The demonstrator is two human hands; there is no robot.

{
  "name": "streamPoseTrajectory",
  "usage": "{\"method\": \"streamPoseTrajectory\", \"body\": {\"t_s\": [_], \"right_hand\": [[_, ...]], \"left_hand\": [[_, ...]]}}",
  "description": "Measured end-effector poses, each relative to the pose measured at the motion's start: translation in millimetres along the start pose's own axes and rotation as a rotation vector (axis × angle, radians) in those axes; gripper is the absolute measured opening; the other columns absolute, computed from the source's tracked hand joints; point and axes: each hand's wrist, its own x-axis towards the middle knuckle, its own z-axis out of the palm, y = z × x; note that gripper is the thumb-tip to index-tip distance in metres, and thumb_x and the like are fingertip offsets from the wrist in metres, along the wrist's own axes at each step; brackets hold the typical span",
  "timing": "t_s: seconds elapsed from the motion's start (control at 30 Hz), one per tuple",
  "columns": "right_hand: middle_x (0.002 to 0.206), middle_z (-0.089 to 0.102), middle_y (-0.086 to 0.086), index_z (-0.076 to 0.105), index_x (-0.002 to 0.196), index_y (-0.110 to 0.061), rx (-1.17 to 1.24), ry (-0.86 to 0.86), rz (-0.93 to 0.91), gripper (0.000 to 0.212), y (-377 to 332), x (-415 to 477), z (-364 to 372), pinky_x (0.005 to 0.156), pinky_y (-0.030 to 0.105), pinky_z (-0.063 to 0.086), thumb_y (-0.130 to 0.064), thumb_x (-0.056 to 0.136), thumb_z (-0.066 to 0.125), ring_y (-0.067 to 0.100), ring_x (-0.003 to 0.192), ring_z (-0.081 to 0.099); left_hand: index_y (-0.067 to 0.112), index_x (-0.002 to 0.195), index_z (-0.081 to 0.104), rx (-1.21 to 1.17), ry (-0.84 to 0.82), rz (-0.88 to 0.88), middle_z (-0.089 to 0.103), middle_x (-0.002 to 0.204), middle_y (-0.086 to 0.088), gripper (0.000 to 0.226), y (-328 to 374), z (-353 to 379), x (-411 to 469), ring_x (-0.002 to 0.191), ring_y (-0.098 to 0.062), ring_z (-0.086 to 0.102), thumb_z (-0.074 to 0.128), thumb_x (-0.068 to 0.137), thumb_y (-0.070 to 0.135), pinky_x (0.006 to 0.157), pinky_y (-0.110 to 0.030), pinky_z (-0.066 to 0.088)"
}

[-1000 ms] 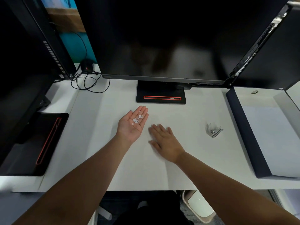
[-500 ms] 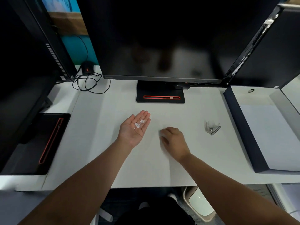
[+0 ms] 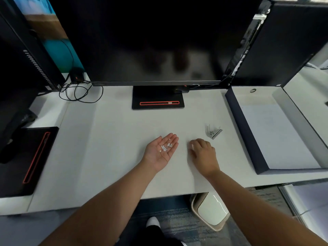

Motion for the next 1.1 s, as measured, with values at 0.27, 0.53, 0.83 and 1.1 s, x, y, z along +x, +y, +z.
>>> {"method": "streamPoseTrajectory", "body": {"t_s": [0.27, 0.53, 0.83, 1.1], "right_hand": [[0.084, 0.064, 0.012, 0.067, 0.085, -0.006, 0.11, -0.094, 0.022, 0.016, 41, -17, -24, 0.072, 0.039, 0.048, -0.004, 0.08, 0.052, 0.033, 0.082, 0.058], [0.079, 0.063, 0.013, 0.068, 0.084, -0.005, 0.181, 0.061, 0.138, 0.015, 91, -84, -48, 0.069, 0.034, 0.045, -0.015, 0.087, 0.058, 0.031, 0.078, 0.056], [0.082, 0.071, 0.004, 0.066, 0.086, -0.012, 0.23, -0.168, 0.45, 0.013, 145, -168, -55, 0.07, 0.036, 0.054, -0.018, 0.082, 0.055, 0.023, 0.074, 0.063], [0.103, 0.071, 0.012, 0.064, 0.105, -0.01, 0.23, -0.356, 0.638, 0.022, 173, -201, 6, 0.081, 0.037, 0.054, -0.014, 0.084, 0.058, 0.026, 0.09, 0.066]], "left_hand": [[-0.006, 0.101, 0.064, 0.039, -0.044, -0.043, 0.073, 0.093, -0.018, 0.035, -61, 22, -5, 0.095, -0.028, 0.067, 0.04, 0.1, 0.02, 0.082, -0.036, 0.053], [-0.005, 0.101, 0.063, 0.126, -0.075, -0.161, 0.074, 0.089, -0.018, 0.035, -141, 35, -6, 0.086, -0.028, 0.072, 0.04, 0.1, 0.021, 0.084, -0.038, 0.058], [-0.003, 0.089, 0.063, 0.296, -0.067, -0.389, 0.07, 0.072, -0.014, 0.03, -210, 33, -13, 0.072, -0.024, 0.069, 0.045, 0.098, 0.019, 0.066, -0.03, 0.061], [-0.004, 0.086, 0.063, 0.441, -0.047, -0.537, 0.069, 0.072, -0.014, 0.032, -238, -13, 10, 0.063, -0.022, 0.07, 0.044, 0.099, 0.018, 0.063, -0.029, 0.061]]}}
